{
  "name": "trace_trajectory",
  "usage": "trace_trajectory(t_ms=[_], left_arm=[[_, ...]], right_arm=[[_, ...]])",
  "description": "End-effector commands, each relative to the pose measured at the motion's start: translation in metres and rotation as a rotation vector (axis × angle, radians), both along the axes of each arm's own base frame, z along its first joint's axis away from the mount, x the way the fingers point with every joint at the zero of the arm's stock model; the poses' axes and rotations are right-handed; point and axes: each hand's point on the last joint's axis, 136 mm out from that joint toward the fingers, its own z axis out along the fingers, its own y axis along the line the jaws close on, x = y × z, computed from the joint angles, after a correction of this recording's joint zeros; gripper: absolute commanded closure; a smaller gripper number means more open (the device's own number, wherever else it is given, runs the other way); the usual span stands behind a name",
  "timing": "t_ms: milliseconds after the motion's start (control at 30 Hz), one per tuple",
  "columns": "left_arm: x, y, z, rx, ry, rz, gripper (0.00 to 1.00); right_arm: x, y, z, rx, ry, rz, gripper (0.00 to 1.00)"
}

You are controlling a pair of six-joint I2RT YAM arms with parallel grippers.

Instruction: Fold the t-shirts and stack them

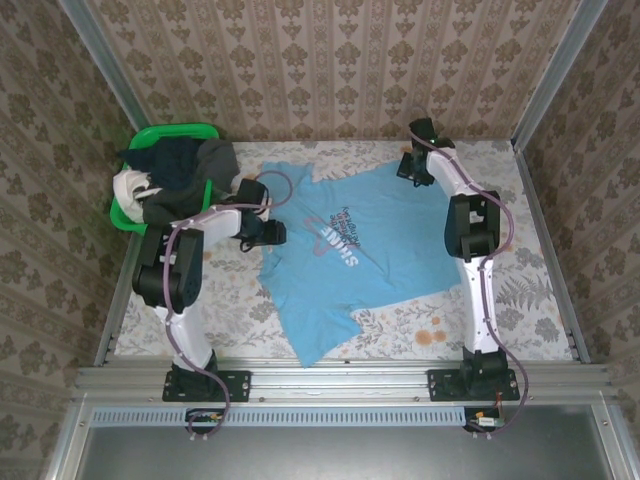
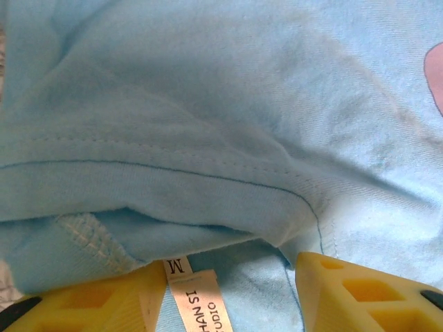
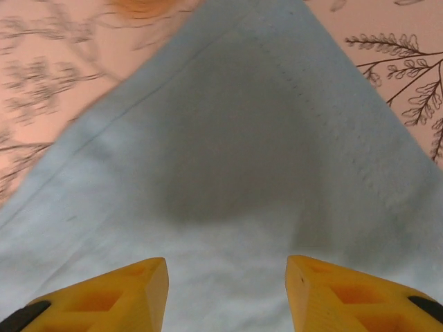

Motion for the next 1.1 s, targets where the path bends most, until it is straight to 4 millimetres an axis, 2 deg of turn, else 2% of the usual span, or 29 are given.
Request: trace_trajectory(t_ms=[0, 133, 233, 300, 367, 433, 533, 600, 633, 667, 700, 767, 867, 933, 967, 1067], left_arm=[[0.001, 0.019, -0.020, 0.026, 0.065, 0.037, 0.45], [0.022, 0.022, -0.018, 0.021, 0.052, 0.029, 0.45], [0.043, 0.015, -0.014, 0.008, 0.031, -0.016, 0.46], [0.061, 0.011, -0.004, 0.005, 0.003, -0.045, 0.46], [0.072, 0.011, 0.006, 0.002, -0.020, -0.053, 0.46], [0.075, 0.011, 0.023, -0.015, -0.047, -0.056, 0.45], [0.068, 0.018, 0.049, -0.007, -0.110, -0.041, 0.39], [0.055, 0.023, 0.062, 0.005, -0.134, -0.023, 0.27], [0.044, 0.027, 0.069, 0.012, -0.148, 0.006, 0.22], [0.033, 0.027, 0.074, 0.004, -0.167, 0.022, 0.09], [0.019, 0.025, 0.078, -0.010, -0.180, 0.026, 0.01], [-0.017, 0.027, 0.079, -0.006, -0.201, 0.061, 0.00], [-0.072, 0.022, 0.071, -0.016, -0.184, 0.077, 0.00], [-0.110, 0.021, 0.061, 0.000, -0.139, 0.088, 0.00], [-0.130, 0.014, 0.056, 0.001, -0.129, 0.057, 0.00], [-0.181, 0.012, 0.036, 0.019, -0.052, 0.047, 0.09]], right_arm=[[-0.023, -0.022, -0.020, 0.071, 0.138, -0.096, 0.51], [-0.031, -0.055, -0.026, 0.114, 0.144, -0.234, 0.53], [-0.035, -0.065, -0.022, 0.130, 0.112, -0.288, 0.53], [-0.036, -0.067, -0.015, 0.157, 0.088, -0.303, 0.53], [-0.037, -0.063, -0.002, 0.180, 0.055, -0.293, 0.53], [-0.042, -0.062, 0.020, 0.178, 0.033, -0.274, 0.52], [-0.065, -0.063, 0.055, 0.138, 0.007, -0.239, 0.47], [-0.092, -0.059, 0.068, 0.126, 0.009, -0.181, 0.36], [-0.115, -0.054, 0.069, 0.130, 0.033, -0.149, 0.32], [-0.142, -0.054, 0.066, 0.119, 0.062, -0.151, 0.31], [-0.166, -0.053, 0.064, 0.114, 0.068, -0.156, 0.30], [-0.223, -0.057, 0.053, 0.082, 0.087, -0.201, 0.27], [-0.297, -0.070, 0.042, 0.017, 0.149, -0.327, 0.28], [-0.329, -0.069, 0.034, 0.012, 0.199, -0.351, 0.28], [-0.341, -0.068, 0.032, 0.014, 0.203, -0.358, 0.29], [-0.368, -0.069, 0.018, 0.005, 0.224, -0.393, 0.33]])
